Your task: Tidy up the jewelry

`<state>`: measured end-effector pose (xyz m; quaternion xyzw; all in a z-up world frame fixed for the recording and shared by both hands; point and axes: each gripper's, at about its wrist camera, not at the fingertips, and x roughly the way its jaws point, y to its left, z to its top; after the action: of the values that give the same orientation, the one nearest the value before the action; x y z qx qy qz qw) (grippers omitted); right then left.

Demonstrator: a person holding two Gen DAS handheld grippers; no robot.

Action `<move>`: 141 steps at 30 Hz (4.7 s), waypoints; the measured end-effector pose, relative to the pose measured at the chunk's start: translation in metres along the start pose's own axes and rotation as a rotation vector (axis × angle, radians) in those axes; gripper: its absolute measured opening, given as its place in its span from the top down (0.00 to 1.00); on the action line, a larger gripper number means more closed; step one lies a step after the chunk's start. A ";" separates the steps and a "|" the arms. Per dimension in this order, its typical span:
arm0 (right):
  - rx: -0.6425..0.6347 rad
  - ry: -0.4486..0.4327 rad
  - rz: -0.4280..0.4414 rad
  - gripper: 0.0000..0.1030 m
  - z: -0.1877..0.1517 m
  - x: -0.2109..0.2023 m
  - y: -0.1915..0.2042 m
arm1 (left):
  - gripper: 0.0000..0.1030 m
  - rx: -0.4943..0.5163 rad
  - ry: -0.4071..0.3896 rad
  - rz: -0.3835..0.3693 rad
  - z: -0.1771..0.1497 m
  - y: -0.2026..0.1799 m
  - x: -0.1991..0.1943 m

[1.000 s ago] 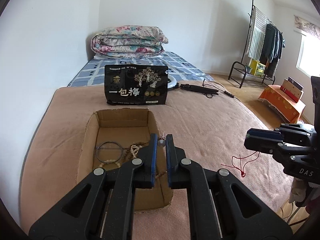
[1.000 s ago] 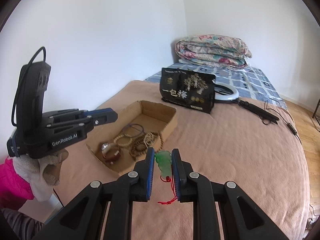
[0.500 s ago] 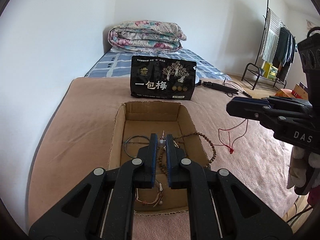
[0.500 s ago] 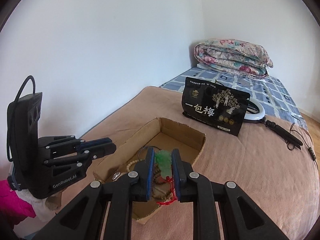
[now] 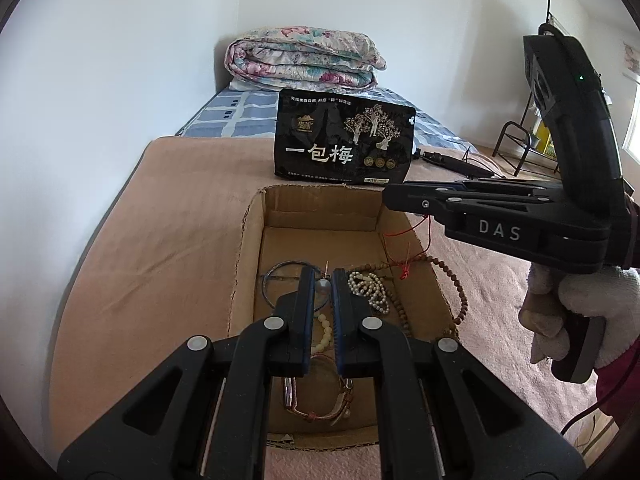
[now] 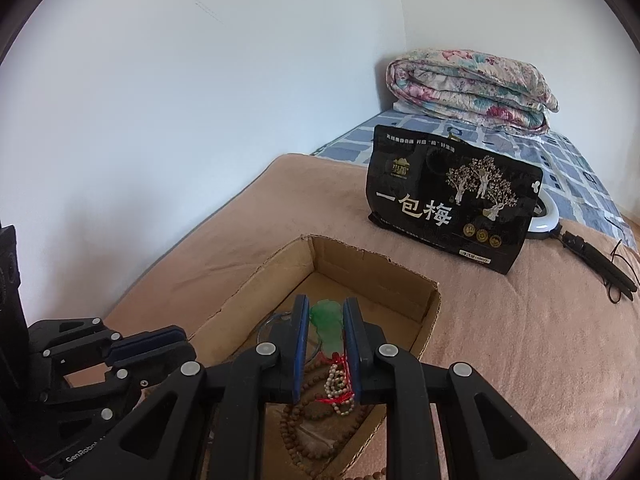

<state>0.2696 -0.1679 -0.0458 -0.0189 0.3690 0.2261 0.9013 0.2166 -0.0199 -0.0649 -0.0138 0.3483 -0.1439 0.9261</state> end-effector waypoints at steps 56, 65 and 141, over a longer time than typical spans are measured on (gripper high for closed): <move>0.001 -0.147 -0.210 0.23 -0.050 -0.165 -0.004 | 0.70 0.046 -0.104 0.061 -0.021 -0.068 -0.127; 0.013 -0.149 -0.257 0.18 -0.076 -0.199 -0.023 | 0.41 0.043 -0.138 0.095 -0.027 -0.076 -0.149; 0.037 -0.126 -0.423 0.00 -0.131 -0.232 -0.061 | 0.00 0.068 -0.205 0.220 -0.031 -0.084 -0.179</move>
<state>0.0644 -0.3404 0.0074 -0.0653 0.3038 0.0261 0.9501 0.0468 -0.0489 0.0372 0.0409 0.2461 -0.0512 0.9670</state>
